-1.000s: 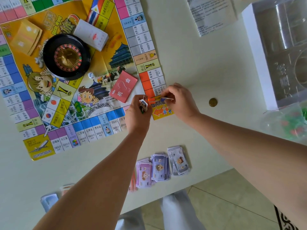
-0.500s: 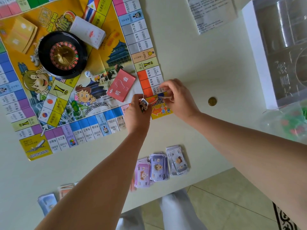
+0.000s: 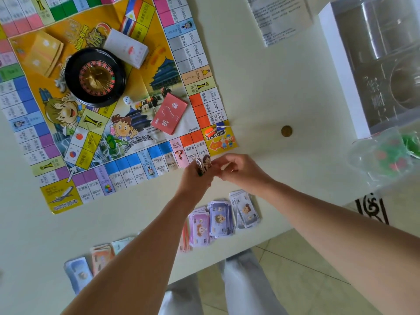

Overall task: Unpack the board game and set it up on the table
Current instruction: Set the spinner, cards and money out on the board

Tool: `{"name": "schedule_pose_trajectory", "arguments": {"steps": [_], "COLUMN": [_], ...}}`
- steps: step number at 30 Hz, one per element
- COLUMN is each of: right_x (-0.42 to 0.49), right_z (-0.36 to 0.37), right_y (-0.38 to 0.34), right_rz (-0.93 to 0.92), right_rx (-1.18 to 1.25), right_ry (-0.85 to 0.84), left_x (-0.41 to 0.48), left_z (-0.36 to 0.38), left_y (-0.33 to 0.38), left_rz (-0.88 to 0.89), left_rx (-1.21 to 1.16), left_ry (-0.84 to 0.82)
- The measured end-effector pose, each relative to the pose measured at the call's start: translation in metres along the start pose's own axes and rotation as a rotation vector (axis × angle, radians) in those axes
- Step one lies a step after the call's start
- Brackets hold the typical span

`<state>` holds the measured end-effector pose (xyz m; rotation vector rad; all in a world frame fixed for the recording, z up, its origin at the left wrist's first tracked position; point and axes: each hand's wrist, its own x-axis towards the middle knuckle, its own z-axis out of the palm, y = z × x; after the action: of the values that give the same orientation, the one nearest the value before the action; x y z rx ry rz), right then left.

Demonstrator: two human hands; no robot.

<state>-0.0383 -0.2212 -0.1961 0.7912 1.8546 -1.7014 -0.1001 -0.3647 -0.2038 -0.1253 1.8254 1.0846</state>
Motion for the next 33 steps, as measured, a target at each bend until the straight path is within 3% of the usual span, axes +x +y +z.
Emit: {"name": "schedule_pose_trajectory", "arguments": {"steps": [7, 10, 13, 18, 25, 33], "right_x": [0.004, 0.009, 0.019, 0.034, 0.058, 0.058], "right_z": [-0.013, -0.02, -0.029, -0.035, -0.036, -0.038], "right_y": [0.004, 0.006, 0.007, 0.001, 0.01, 0.011], "right_rz": [-0.058, -0.097, -0.157, -0.23, -0.303, -0.341], "right_rx": [-0.085, -0.157, -0.166, -0.237, -0.436, -0.46], "right_ry": [0.066, 0.283, 0.441, 0.414, 0.418, 0.44], "left_x": [-0.002, -0.002, 0.005, 0.015, 0.031, 0.043], "left_z": [0.001, 0.006, 0.007, 0.008, 0.016, 0.02], "left_y": [0.015, 0.019, 0.013, 0.004, 0.01, 0.012], "left_rz": [-0.003, -0.055, 0.062, 0.294, 0.322, 0.29], "left_rx": [-0.2, -0.237, 0.016, 0.161, 0.231, 0.378], "left_ry": [-0.137, -0.002, 0.18, 0.412, 0.51, 0.558]}}
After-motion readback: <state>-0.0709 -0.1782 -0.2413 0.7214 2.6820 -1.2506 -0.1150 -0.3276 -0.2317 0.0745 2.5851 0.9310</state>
